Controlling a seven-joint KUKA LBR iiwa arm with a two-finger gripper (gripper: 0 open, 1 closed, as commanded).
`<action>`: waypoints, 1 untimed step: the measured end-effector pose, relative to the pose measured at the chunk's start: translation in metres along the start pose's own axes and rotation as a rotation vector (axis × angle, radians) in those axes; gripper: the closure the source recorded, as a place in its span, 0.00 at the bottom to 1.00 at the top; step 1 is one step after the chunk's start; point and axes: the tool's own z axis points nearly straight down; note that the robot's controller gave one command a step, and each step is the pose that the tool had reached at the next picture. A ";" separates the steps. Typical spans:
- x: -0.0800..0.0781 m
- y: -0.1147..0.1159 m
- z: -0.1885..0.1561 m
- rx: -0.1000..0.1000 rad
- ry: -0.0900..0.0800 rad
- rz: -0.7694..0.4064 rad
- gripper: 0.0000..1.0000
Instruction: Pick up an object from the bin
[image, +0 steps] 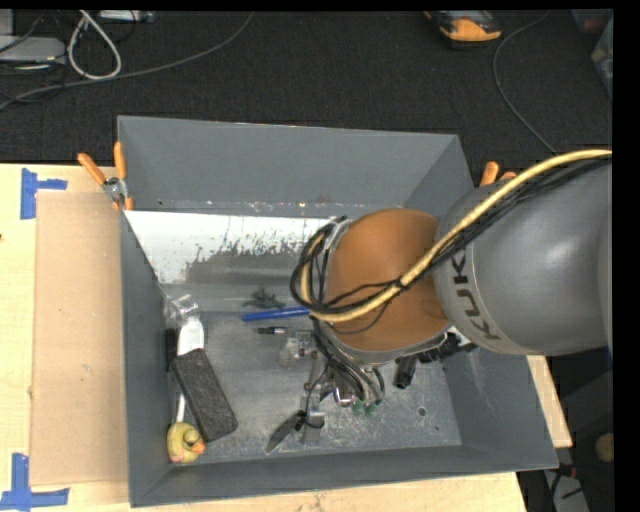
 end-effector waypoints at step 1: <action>-0.002 -0.001 -0.003 -0.001 -0.006 0.004 0.00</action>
Offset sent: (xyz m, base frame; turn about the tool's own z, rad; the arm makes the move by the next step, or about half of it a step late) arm 0.0102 -0.0653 -0.1100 -0.2970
